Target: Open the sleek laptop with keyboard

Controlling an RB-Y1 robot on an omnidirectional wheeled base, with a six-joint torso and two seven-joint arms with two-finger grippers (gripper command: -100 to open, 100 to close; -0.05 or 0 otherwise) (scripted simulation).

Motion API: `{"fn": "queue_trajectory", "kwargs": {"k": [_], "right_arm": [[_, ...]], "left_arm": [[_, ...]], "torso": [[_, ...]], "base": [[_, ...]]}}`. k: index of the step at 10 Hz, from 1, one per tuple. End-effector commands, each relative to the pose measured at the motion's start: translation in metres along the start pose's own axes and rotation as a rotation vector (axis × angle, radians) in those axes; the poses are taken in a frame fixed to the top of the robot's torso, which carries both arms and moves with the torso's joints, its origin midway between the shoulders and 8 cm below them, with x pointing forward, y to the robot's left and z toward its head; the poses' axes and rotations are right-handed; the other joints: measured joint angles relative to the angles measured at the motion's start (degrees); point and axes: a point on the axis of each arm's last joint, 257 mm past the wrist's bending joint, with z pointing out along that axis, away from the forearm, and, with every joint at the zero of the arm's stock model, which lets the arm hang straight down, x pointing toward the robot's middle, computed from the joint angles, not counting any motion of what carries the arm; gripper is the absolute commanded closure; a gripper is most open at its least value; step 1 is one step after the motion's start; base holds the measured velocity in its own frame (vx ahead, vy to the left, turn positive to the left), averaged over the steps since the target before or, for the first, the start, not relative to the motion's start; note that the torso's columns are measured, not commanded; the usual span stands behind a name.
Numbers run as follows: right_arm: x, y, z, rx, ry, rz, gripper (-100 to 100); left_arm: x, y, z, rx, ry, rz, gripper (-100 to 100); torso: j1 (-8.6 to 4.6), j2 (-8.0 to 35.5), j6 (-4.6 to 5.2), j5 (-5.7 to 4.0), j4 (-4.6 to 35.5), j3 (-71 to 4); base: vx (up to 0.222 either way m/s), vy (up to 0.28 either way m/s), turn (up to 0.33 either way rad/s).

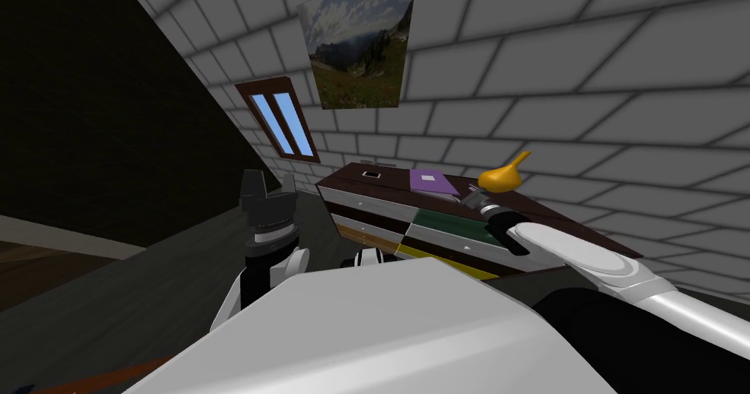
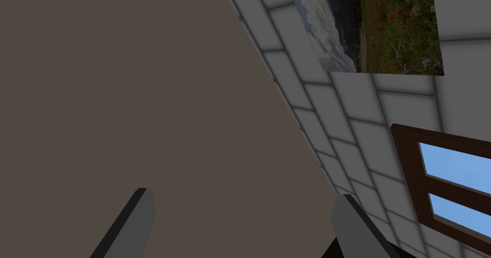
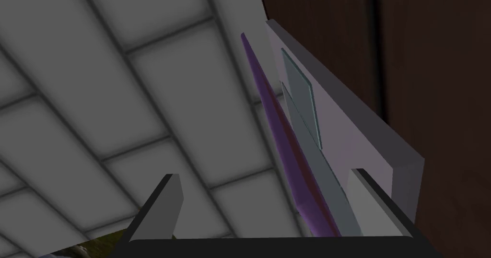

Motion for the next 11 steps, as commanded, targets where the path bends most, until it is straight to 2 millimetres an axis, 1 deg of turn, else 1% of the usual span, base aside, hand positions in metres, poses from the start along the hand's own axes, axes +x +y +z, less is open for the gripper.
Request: {"fn": "queue_trajectory", "kwargs": {"k": [1, 5, 7, 9, 10, 11], "right_arm": [[-0.009, -0.001, -0.002, 0.023, -0.014, -0.116, -100], [-0.027, -0.002, -0.007, 0.056, -0.042, -0.271, -100], [-0.033, -0.002, -0.009, 0.068, -0.052, -0.319, -100], [-0.031, -0.001, -0.009, 0.065, -0.049, -0.305, -100], [-0.036, -0.011, -0.003, 0.062, -0.064, -0.305, -100], [-0.039, -0.016, 0.000, 0.061, -0.073, -0.306, -100]], "left_arm": [[0.000, 0.000, 0.000, 0.000, 0.000, 0.000, 0], [0.000, 0.000, 0.000, 0.000, 0.000, 0.000, 0], [0.000, 0.000, 0.000, 0.000, 0.000, 0.000, 0], [0.000, 0.000, 0.000, 0.000, 0.000, 0.000, 0], [0.000, 0.000, 0.000, 0.000, 0.000, 0.000, 0], [0.000, 0.000, 0.000, 0.000, 0.000, 0.000, 0]], "torso": [[0.00, -0.01, 0.00, 0.00, 0.00, 0.00], [0.01, 0.00, 0.00, 0.00, 0.00, 0.00], [-0.02, 0.00, 0.00, -0.01, 0.00, 0.00], [0.03, -0.04, 0.00, 0.01, -0.01, -0.02], [0.03, -0.04, 0.00, 0.01, -0.01, -0.03], [0.05, -0.06, 0.02, 0.03, -0.01, -0.04]], "base": [[-0.019, -0.035, 0.027], [-0.021, -0.031, 0.023], [-0.018, -0.026, 0.019], [-0.004, -0.004, 0.002], [0.010, 0.014, -0.112], [0.018, 0.029, -0.146]]}}
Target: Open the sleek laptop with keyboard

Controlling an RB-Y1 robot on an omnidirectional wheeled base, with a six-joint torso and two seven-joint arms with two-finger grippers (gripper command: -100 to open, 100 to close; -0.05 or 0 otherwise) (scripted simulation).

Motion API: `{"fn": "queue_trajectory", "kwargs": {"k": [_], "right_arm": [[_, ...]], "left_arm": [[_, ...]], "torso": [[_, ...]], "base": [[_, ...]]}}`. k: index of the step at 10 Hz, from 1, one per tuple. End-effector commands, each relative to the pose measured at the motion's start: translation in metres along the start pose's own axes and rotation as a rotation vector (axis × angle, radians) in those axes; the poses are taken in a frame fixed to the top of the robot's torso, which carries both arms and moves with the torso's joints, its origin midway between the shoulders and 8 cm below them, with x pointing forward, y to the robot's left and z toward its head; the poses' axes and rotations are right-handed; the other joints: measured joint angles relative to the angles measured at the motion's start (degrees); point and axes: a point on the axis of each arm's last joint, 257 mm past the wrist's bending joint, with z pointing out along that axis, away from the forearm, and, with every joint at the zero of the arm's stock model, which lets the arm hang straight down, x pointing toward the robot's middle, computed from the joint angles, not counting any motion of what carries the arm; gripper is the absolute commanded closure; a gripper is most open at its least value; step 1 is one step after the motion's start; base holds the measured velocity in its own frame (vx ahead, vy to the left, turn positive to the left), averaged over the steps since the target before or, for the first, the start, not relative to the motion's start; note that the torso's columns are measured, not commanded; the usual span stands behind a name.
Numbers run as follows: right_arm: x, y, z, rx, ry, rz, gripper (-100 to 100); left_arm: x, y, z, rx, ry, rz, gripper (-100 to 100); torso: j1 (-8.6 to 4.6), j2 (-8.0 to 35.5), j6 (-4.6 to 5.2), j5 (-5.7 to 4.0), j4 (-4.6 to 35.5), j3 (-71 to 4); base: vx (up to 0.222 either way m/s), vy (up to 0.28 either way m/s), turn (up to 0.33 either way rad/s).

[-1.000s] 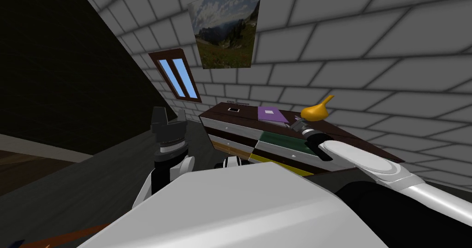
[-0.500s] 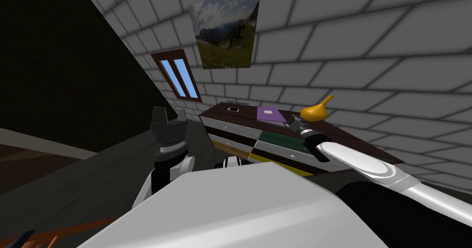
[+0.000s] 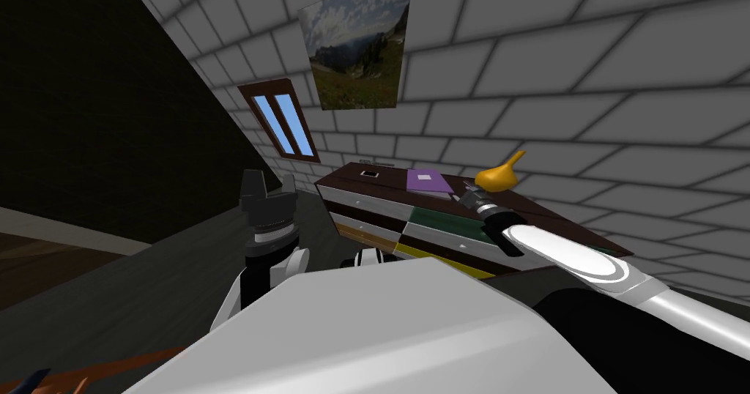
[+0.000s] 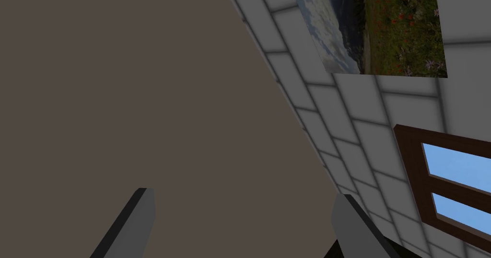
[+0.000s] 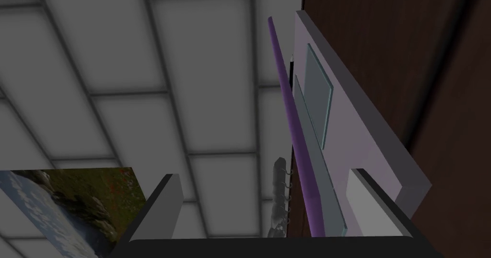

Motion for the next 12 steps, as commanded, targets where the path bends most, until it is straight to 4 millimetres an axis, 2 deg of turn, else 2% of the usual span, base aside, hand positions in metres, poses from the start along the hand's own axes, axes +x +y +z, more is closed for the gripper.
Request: {"fn": "queue_trajectory", "kwargs": {"k": [1, 2, 5, 6, 7, 12], "right_arm": [[-0.005, -0.021, 0.012, -0.002, -0.034, 0.001, -100], [-0.009, -0.032, 0.018, -0.002, -0.053, 0.001, -100], [-0.016, -0.049, 0.027, -0.001, -0.081, 0.003, -100], [-0.014, -0.045, 0.026, -0.001, -0.074, 0.001, -100], [-0.014, -0.045, 0.027, -0.002, -0.076, 0.002, 0], [-0.014, -0.045, 0.027, -0.002, -0.076, 0.002, 0]], "left_arm": [[0.000, 0.000, 0.000, 0.000, 0.000, 0.000, 0], [0.000, 0.000, 0.000, 0.000, 0.000, 0.000, 0], [0.000, 0.000, 0.000, 0.000, 0.000, 0.000, 0], [0.000, 0.000, 0.000, 0.000, 0.000, 0.000, 0], [0.000, 0.000, 0.000, 0.000, 0.000, 0.000, 0], [0.000, 0.000, 0.000, 0.000, 0.000, 0.000, 0]], "torso": [[0.01, 0.01, -0.02, 0.00, 0.00, 0.00], [0.03, 0.05, -0.02, 0.06, 0.06, 0.02], [0.04, 0.12, -0.07, 0.05, 0.06, 0.07], [-0.06, 0.12, -0.02, 0.00, 0.05, 0.07], [-0.14, 0.11, -0.03, -0.05, 0.03, 0.07], [-0.06, 0.05, -0.02, -0.03, 0.01, 0.03]], "base": [[0.018, 0.040, -0.153], [0.025, 0.046, -0.189], [0.020, 0.037, -0.092], [0.006, 0.013, -0.019], [0.000, 0.000, 0.000], [0.000, 0.000, 0.000]]}}
